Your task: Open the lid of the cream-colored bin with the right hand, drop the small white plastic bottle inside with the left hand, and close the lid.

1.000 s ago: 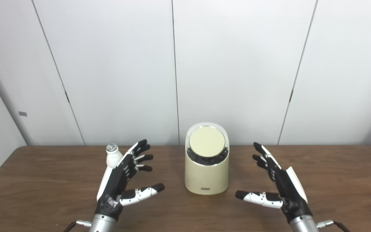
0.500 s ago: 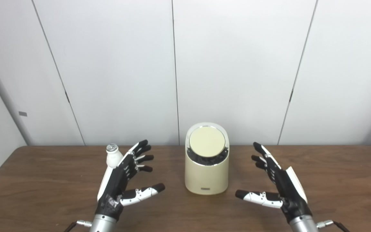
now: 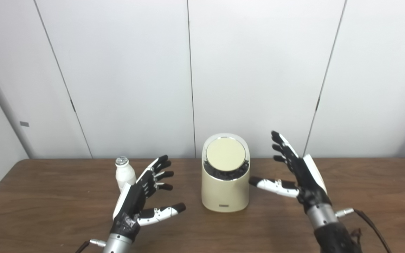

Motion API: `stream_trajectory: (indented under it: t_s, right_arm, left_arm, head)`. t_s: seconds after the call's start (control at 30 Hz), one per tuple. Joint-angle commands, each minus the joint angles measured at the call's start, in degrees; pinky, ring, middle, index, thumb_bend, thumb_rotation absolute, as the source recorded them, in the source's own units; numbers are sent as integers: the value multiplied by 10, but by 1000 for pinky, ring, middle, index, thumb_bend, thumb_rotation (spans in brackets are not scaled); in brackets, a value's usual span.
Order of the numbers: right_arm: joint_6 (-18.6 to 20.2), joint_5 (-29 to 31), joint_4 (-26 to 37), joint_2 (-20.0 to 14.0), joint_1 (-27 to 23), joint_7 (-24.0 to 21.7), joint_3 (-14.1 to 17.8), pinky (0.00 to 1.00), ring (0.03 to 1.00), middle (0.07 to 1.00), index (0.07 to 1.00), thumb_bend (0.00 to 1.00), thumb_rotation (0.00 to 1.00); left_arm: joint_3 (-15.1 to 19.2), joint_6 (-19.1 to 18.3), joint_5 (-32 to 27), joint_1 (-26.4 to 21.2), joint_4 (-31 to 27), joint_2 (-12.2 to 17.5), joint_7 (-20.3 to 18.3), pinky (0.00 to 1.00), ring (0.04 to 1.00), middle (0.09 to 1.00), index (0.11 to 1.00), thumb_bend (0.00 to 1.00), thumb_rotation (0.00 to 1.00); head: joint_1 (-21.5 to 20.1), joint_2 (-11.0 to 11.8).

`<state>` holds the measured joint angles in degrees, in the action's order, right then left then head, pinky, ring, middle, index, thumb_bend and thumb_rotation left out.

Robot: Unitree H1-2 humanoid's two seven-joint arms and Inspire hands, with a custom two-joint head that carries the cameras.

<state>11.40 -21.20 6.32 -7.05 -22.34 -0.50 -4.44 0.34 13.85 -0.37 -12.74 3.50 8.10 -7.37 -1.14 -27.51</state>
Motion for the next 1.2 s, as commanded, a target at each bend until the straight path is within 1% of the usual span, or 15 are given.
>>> stream_trajectory:
  t_s: [0.0,0.07,0.2,0.3,0.43,0.57,0.63,0.73,0.93,1.07,1.17]
  right_arm:
    - [27,-18,25,-4,-40,-10,-6,787,910,951,962,855,435]
    - [48,-25,25,-7,-55,-18,-12,787,913,956,968,854,443]
    - [64,-31,13,-14,-84,-32,-21,768,920,971,979,848,438]
    - [68,-36,2,-16,-102,-37,-25,756,921,983,981,847,447]
    - [70,-43,-16,-17,-121,-36,-33,695,914,984,977,813,450]
    - [84,-54,-29,-15,-135,-36,-39,679,896,980,968,810,473]
    - [89,-56,-35,-16,-141,-38,-43,691,897,980,972,805,486]
    - [96,-53,-43,-14,-150,-42,-46,720,913,980,969,805,463]
    - [104,-57,-62,-15,-166,-46,-56,835,963,999,969,829,426]
    - [97,-55,-75,-17,-174,-42,-59,847,970,995,968,841,389]
    - [92,-57,-82,-19,-177,-42,-61,831,964,988,967,860,374]
  left_arm:
    - [-1,5,0,-22,-14,7,-3,664,815,906,926,784,49]
    - [-1,4,1,-22,-15,7,-3,662,814,908,922,791,44]
    - [-3,2,5,-22,-14,6,-2,663,813,911,921,796,46]
    - [-5,2,8,-23,-11,5,-1,666,816,914,922,798,51]
    - [-6,4,4,-24,-8,4,-3,665,820,914,925,796,50]
    - [-6,5,3,-25,-7,2,-2,669,818,909,924,788,37]
    - [-6,4,4,-25,-7,2,-1,669,816,908,925,785,39]
    - [-6,5,5,-25,-7,2,-1,670,815,909,926,780,45]
    - [-7,10,-2,-25,-4,2,-5,669,821,914,932,765,35]
    - [-8,14,-2,-26,0,2,-6,668,822,912,929,763,28]
    - [-9,17,-3,-26,2,2,-6,670,818,911,928,764,31]
  head:
    - [0,-1]
    - [1,-1]
    - [5,-3]
    - [8,-3]
    - [10,-4]
    - [12,-4]
    - [12,-4]
    - [12,-4]
    - [12,-4]
    - [11,-4]
    - [11,-4]
